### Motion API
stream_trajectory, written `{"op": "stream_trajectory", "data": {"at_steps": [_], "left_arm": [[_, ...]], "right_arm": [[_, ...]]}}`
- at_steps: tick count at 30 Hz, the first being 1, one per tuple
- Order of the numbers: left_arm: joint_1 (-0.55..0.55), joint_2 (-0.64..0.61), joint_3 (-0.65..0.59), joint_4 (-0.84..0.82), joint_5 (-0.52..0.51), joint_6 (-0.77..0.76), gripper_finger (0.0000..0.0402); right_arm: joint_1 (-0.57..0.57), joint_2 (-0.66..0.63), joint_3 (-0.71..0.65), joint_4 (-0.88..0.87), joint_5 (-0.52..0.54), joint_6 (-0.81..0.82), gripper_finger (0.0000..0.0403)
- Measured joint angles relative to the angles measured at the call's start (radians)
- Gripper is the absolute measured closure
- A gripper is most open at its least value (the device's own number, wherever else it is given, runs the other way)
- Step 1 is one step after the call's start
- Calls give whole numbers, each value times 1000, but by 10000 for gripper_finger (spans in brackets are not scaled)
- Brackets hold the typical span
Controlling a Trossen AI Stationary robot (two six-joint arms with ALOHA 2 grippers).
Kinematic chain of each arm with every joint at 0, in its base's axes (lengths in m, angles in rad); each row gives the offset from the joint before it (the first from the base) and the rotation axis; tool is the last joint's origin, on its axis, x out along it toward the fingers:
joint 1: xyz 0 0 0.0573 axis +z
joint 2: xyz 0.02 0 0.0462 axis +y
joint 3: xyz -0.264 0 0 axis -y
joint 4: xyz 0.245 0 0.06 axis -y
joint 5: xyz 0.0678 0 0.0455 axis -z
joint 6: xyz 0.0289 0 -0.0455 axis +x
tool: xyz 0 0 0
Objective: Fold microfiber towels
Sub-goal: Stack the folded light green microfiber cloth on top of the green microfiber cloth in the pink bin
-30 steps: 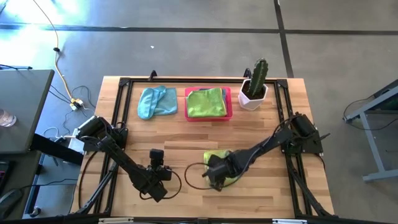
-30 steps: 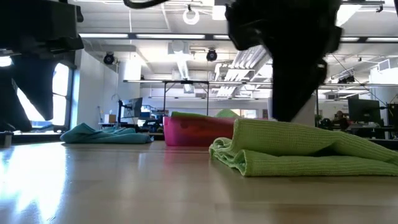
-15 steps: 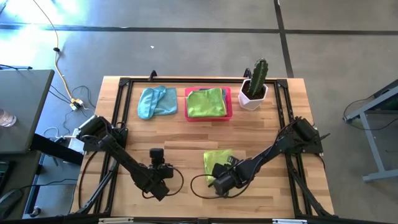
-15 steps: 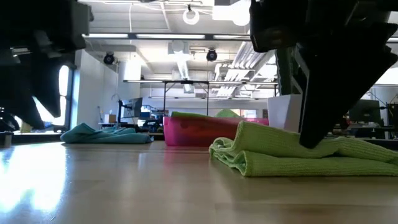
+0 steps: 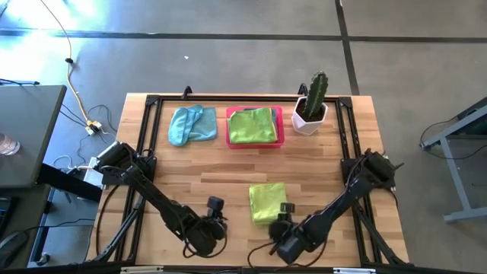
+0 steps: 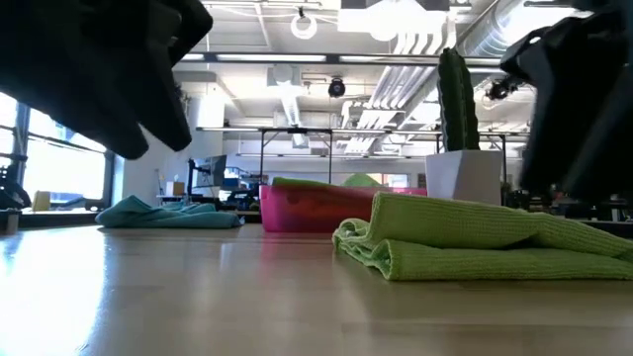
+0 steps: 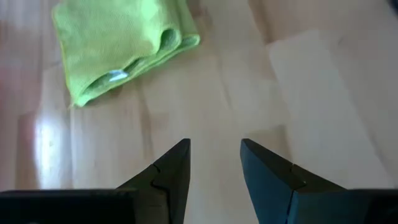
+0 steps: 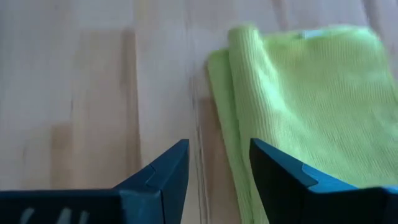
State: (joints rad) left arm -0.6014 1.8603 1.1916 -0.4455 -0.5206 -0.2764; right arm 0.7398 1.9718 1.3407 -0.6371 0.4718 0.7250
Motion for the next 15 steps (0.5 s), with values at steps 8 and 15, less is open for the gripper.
{"op": "stream_trajectory", "data": {"at_steps": [8, 15], "left_arm": [[-3, 0, 0, 45, 62, -59, 270], [1, 0, 0, 46, 60, -60, 271]], "right_arm": [[-13, 119, -1, 208, 106, -337, 240], [-14, 99, -1, 240, 168, -320, 240]]}}
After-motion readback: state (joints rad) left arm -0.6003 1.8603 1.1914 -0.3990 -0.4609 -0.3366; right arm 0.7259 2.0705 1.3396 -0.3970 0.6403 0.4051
